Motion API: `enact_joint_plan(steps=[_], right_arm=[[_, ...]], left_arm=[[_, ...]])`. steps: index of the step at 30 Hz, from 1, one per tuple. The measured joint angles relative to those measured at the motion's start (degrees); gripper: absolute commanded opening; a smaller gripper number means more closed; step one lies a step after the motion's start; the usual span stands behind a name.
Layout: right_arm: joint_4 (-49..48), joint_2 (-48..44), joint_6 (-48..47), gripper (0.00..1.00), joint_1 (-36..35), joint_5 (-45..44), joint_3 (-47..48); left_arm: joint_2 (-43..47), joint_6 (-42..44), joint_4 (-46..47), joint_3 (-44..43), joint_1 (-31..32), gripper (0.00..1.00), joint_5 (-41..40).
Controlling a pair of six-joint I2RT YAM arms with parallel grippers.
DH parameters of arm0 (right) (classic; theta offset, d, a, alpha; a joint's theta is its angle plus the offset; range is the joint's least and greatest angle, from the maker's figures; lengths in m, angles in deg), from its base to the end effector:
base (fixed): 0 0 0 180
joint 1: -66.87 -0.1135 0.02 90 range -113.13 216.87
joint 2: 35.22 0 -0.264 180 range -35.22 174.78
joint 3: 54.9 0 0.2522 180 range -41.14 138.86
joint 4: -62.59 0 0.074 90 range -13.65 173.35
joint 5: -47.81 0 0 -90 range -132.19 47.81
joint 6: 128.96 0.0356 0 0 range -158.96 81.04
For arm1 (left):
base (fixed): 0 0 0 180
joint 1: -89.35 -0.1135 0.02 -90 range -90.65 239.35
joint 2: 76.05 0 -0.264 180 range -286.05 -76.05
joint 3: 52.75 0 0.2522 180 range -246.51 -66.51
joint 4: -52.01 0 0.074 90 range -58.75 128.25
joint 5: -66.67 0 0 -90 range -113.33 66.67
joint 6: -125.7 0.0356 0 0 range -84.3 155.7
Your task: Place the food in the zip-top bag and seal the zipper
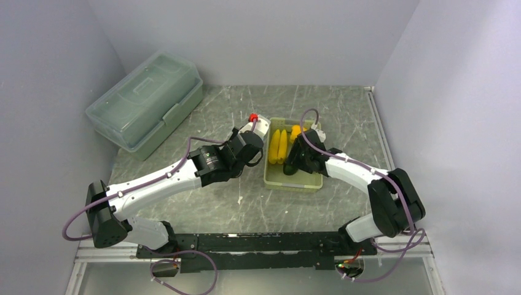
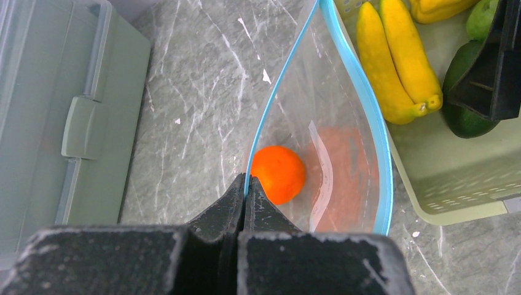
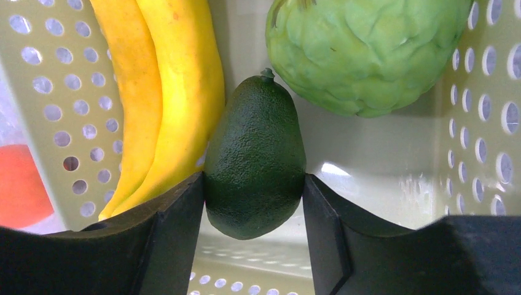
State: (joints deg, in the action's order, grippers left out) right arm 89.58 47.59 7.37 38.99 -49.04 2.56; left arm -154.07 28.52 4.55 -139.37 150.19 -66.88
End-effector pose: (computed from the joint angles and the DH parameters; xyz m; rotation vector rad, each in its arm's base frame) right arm 0.2510 0.1280 0.1809 0.4546 2.4783 0.3980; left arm 0.1638 -0.2433 0.3468 0.5641 1.9659 0.1276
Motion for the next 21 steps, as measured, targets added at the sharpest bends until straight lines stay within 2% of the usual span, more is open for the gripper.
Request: enact_joint_plan(steps=[7, 21], right_arm=[[-1.33, -0.70, 0.22, 0.29, 0.07, 0.33, -1.27], [3.67, -15.52, -1.73, 0.26, 0.11, -1.53, -1.40]], left_arm=[[0.00, 0.00, 0.00, 0.00, 0.00, 0.00, 0.02], [0.00, -0.17, -0.04, 0.00, 0.00, 0.00, 0.17]])
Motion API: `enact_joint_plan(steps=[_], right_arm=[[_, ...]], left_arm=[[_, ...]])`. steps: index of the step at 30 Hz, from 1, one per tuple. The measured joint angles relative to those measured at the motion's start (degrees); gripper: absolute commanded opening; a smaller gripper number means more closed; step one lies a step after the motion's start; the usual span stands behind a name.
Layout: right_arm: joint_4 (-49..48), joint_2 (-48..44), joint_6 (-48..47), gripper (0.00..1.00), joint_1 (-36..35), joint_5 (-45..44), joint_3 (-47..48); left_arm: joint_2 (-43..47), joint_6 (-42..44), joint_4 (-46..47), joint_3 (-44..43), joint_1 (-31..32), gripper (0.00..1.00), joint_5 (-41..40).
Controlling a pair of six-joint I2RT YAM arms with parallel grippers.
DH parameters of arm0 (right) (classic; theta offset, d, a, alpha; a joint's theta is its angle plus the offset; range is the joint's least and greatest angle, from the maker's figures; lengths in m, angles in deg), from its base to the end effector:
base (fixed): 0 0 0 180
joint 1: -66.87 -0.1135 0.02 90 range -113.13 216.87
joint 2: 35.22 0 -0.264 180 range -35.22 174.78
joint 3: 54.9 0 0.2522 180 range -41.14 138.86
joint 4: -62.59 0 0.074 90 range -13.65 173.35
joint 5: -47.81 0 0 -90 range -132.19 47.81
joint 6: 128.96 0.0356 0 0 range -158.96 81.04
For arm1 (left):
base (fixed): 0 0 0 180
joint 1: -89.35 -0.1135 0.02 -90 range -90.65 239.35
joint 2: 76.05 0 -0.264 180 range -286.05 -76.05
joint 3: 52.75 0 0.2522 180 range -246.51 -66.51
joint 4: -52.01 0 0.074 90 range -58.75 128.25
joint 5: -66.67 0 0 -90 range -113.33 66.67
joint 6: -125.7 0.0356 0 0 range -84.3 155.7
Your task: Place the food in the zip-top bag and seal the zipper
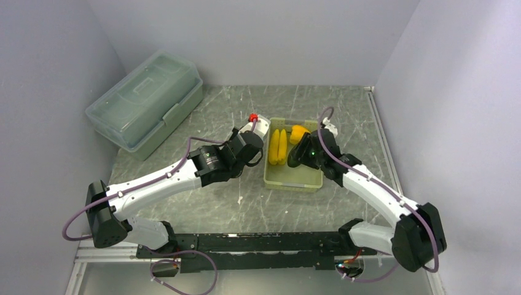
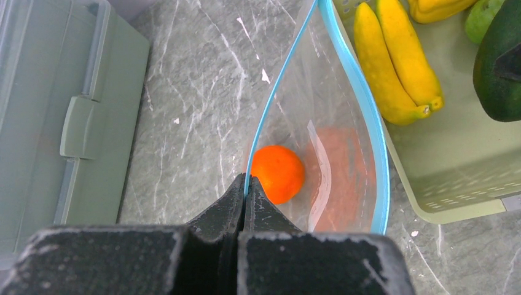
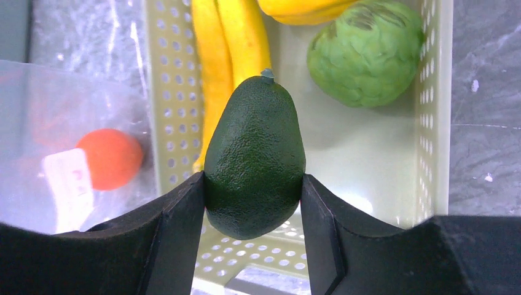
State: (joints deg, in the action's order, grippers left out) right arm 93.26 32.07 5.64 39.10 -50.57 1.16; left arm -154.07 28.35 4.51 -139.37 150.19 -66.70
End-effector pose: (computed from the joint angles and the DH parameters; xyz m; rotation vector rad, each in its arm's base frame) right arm 0.2207 0.1104 0.2350 0.4180 2.3031 0.4781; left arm 0.1638 -0.2433 0.3467 0.5636 1.9680 0.1233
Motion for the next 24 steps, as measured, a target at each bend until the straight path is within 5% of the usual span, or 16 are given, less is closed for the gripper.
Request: enact_joint_plan(steps=[24], right_arm=[[-5.35, -8.79, 3.87, 0.28, -9.86, 5.95, 11.02]], left_arm=[[0.00, -0.37, -0.48, -0.28, 0.00, 0.00, 0.50]])
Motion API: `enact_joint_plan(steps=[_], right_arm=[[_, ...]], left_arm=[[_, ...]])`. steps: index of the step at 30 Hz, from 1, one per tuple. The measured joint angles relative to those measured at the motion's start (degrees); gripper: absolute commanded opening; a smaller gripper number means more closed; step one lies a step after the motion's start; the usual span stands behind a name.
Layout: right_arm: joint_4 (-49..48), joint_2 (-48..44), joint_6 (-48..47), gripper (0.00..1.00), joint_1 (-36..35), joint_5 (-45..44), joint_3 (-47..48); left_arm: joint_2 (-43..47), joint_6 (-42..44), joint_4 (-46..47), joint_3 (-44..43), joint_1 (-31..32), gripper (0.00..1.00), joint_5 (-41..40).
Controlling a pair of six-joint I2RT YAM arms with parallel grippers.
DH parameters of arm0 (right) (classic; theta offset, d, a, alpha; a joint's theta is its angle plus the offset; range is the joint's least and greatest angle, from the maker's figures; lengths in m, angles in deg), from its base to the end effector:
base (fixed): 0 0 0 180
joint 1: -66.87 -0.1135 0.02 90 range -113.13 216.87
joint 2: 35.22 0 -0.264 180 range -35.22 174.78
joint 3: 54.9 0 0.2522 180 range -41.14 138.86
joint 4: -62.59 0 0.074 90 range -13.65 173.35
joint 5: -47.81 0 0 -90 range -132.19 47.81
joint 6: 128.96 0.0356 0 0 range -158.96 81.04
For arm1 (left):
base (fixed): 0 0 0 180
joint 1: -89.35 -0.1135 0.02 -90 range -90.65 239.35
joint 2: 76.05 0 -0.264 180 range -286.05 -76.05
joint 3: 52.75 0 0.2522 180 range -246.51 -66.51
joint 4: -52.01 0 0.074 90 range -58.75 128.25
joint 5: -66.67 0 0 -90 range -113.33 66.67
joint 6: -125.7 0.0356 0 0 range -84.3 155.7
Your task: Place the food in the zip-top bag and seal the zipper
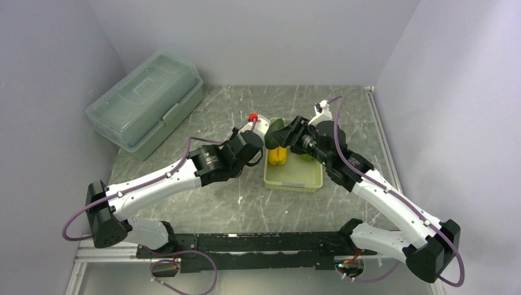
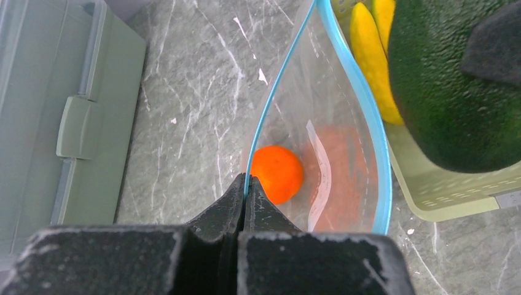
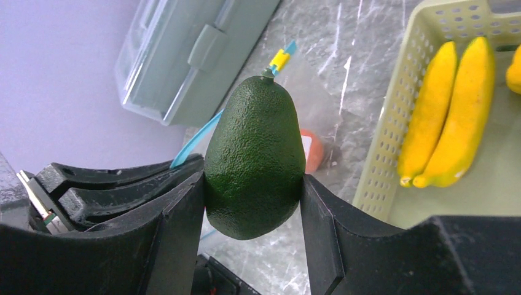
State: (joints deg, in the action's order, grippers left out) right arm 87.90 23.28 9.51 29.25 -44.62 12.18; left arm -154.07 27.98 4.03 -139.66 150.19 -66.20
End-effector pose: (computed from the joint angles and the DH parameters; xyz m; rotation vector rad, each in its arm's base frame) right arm 0.1881 0.1431 0.3447 0.2189 1.9739 0.9772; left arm 0.1635 -0.2432 0.3476 0.5650 1.9738 0.1136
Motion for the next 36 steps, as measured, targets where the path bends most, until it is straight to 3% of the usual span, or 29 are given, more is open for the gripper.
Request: enact_joint_plan(steps=[36], right_arm=[[-5.95, 7.61, 4.28, 0.29, -8.35, -2.40, 3.13]], left_arm=[[-0.20, -0.48, -0.42, -1.11, 0.15, 0.00, 1.49]])
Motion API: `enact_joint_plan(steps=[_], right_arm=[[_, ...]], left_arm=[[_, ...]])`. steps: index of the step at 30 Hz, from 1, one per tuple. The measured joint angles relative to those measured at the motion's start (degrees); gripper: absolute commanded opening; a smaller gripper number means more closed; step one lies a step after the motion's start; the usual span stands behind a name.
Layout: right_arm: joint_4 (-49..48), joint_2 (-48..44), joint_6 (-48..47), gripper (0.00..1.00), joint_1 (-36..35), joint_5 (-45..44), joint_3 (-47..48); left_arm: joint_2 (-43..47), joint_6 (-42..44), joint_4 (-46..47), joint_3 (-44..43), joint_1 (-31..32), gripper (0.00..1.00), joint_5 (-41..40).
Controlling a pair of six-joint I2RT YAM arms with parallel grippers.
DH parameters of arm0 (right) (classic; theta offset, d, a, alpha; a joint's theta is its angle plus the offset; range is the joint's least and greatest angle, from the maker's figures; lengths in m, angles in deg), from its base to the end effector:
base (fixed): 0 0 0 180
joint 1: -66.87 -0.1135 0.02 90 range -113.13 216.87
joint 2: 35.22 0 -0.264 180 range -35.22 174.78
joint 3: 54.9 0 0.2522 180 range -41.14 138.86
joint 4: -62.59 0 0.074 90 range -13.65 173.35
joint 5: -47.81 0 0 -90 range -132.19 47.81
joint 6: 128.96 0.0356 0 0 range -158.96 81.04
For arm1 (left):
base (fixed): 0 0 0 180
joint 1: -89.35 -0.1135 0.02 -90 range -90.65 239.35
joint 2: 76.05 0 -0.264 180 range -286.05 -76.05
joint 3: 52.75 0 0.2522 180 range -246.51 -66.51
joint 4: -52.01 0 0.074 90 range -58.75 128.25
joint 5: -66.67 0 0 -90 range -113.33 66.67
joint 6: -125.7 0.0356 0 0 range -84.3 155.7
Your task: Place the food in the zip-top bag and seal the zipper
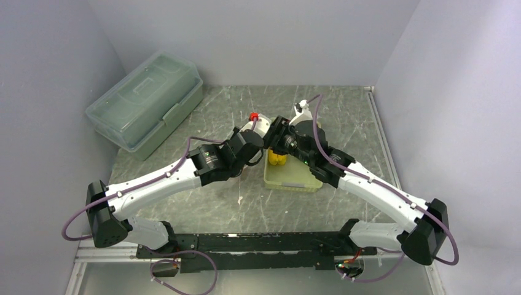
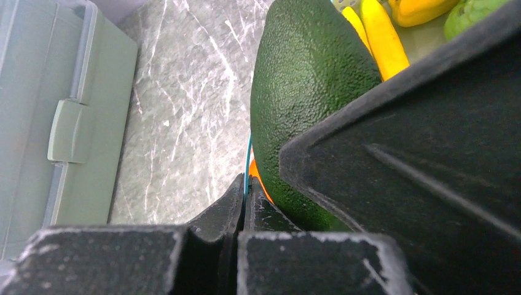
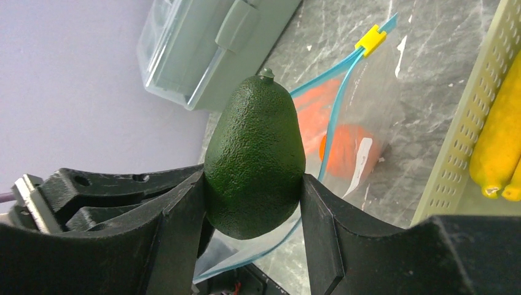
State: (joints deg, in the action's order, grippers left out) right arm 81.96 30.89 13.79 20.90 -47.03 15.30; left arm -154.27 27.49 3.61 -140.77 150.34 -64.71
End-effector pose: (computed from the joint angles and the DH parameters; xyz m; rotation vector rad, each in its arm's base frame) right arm 0.1900 0.1922 0.3440 0.1818 1.9829 1.0982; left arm 0.1628 -0.2451 0.3520 0.5705 1.9782 0.0761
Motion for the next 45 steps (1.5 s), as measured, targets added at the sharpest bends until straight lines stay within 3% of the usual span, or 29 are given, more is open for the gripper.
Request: enact_joint_plan(steps=[11, 23, 45], right_arm=[[5.53, 1.42, -2.80, 0.38, -3.10, -4.31, 1.99], [10.01, 1.70, -3.72, 0.75, -4.70, -7.65, 1.81], [11.63, -3.17, -4.83, 0.80, -4.76, -9.99, 1.33]], left_arm=[[0.09, 0.04, -0.35, -0.70, 0.00, 0.00, -0.11], [0.37, 0.00, -0.39, -1.42, 0.00, 0.00, -0.46], [0.50, -0.07, -0.81, -1.42, 0.02, 0.00, -0.48]])
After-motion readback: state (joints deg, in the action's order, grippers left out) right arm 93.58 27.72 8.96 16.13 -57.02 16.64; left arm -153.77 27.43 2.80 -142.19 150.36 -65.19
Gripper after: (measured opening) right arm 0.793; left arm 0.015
